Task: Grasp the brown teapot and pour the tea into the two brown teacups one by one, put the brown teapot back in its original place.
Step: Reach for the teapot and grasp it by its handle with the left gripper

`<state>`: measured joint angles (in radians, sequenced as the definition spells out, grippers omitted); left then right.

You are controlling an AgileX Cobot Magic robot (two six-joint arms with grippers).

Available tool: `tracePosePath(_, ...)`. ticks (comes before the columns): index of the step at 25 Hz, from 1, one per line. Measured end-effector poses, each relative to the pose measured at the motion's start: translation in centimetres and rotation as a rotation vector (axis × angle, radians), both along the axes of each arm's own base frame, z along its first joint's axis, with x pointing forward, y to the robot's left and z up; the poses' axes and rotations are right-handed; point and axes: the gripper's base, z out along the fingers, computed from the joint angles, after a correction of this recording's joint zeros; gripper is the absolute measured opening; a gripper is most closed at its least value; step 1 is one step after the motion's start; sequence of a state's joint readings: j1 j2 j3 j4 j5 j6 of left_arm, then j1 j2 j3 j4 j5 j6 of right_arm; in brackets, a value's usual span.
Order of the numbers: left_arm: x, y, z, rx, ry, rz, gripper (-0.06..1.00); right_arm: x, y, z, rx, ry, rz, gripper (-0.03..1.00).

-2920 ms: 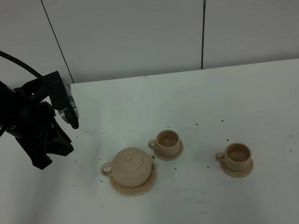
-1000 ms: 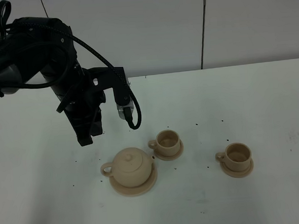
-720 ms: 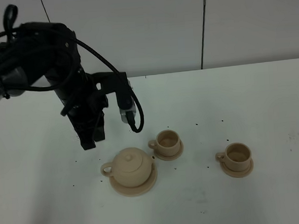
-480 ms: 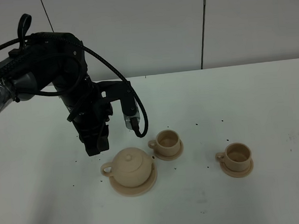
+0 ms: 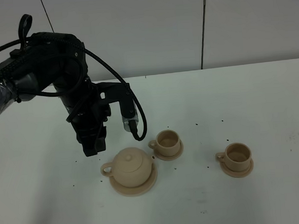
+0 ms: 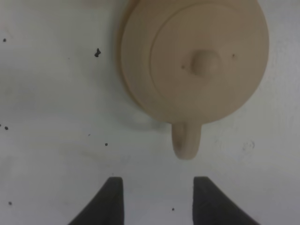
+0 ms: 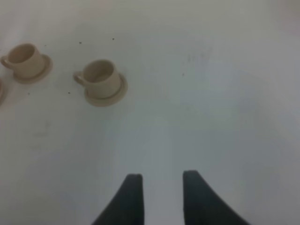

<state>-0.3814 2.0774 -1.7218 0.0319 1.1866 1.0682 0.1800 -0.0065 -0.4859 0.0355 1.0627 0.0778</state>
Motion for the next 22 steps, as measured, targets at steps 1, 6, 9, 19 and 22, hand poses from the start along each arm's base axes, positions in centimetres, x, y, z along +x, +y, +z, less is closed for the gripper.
tracePosePath(1, 0.0, -0.2, -0.3, 0.005, 0.006, -0.007, 0.42, 0.0, 0.0, 0.0, 0.000, 0.000, 0.000, 0.22)
tracePosePath(6, 0.0, -0.9, -1.6, 0.027, 0.031, -0.027, 0.42, 0.0, 0.0, 0.0, 0.000, 0.000, 0.000, 0.22)
tracePosePath(9, 0.0, -0.9, -1.7, 0.029, 0.033, -0.027, 0.42, 0.0, 0.0, 0.0, 0.000, 0.000, 0.000, 0.23)
tracePosePath(19, -1.0, -0.8, -2.9, 0.060, 0.080, -0.017, 0.42, 0.0, 0.0, 0.0, 0.000, 0.000, 0.000, 0.23)
tracePosePath(22, -1.2, -0.7, -2.4, 0.058, 0.070, -0.007, 0.42, 0.0, 0.0, 0.0, 0.001, 0.000, 0.000, 0.23)
